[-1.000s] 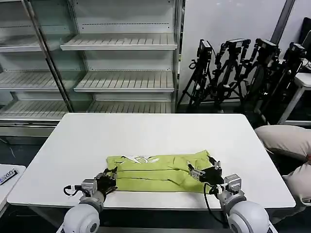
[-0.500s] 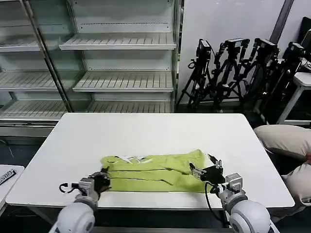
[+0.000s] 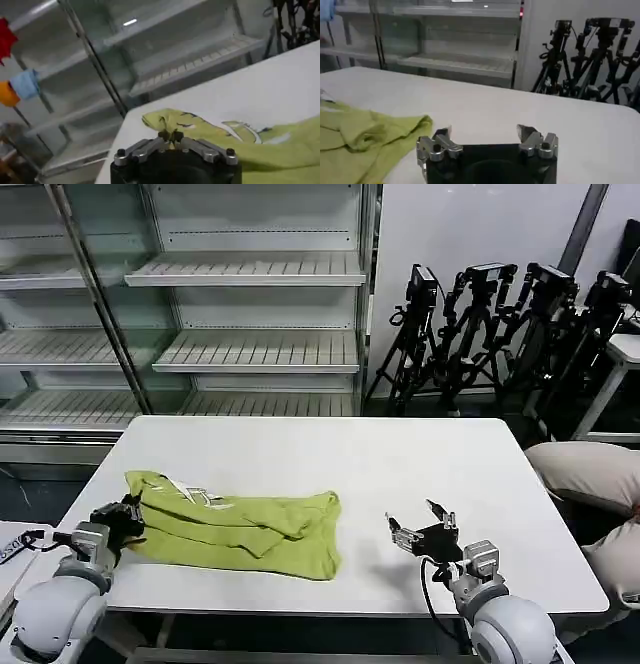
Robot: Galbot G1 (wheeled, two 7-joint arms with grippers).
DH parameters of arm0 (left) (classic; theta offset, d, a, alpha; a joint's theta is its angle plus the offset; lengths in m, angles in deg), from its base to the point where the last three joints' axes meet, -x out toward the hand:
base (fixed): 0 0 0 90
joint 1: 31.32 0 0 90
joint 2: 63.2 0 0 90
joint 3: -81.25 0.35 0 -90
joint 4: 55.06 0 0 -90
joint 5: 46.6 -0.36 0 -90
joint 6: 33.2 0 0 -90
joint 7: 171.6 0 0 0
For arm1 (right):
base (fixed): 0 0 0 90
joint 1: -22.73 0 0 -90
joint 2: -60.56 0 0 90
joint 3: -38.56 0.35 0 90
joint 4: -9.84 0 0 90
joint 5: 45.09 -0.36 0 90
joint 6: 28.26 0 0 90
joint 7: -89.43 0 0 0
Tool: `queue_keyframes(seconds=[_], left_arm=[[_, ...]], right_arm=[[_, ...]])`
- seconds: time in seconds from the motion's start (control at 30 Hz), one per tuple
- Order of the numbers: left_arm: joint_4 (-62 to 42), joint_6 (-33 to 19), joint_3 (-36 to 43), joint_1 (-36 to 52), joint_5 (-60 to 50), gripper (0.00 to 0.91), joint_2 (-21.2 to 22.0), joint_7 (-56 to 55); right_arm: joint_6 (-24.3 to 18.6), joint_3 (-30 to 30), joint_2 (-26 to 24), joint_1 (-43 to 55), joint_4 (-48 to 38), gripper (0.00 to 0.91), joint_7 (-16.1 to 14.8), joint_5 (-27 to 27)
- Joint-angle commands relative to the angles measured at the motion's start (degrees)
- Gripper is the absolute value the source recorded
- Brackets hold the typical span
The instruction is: Fold and organize the clothes.
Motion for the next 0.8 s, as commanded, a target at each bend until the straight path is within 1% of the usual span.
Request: queue_keyframes(seconds=[0.03, 0.07, 0.2, 0.33, 0.43, 0.53, 0.8], left_arm=[[7.65, -0.18, 6.05, 1.84, -7.99, 0.010, 1.84, 4.64], [8.81, -0.19, 8.63, 2.24, -9.12, 0.010, 3.55, 4.38], [12.07, -0.15, 20.46, 3.93, -12.50, 0.010, 7.50, 2.73], [12.08, -0.15, 28.91, 5.56, -13.09, 0.010, 10.96, 1.32], [9.76, -0.18, 31.36, 7.34, -12.94, 0.010, 12.91, 0.25], [7.86, -0.19, 32.69, 8.74, -12.97, 0.010, 13.81, 0.16], [4.69, -0.18, 33.79, 10.64, -12.52, 0.010, 14.63, 0.23]], right_arm=[[0.02, 0.96, -0.22, -0.36, 0.33, 0.907, 0.16, 0.12], [0.05, 1.18, -0.30, -0.50, 0.42, 0.907, 0.21, 0.12], [0.20, 1.82, -0.43, -0.78, 1.02, 0.907, 0.39, 0.14], [0.46, 2.00, -0.33, -0.64, 1.42, 0.907, 0.79, 0.34], [0.63, 2.16, -0.53, -0.77, 1.90, 0.907, 0.99, 0.47], [0.62, 2.54, -0.74, -1.09, 2.24, 0.907, 1.00, 0.50], [0.52, 2.80, -0.61, -0.95, 2.05, 0.907, 0.93, 0.50]])
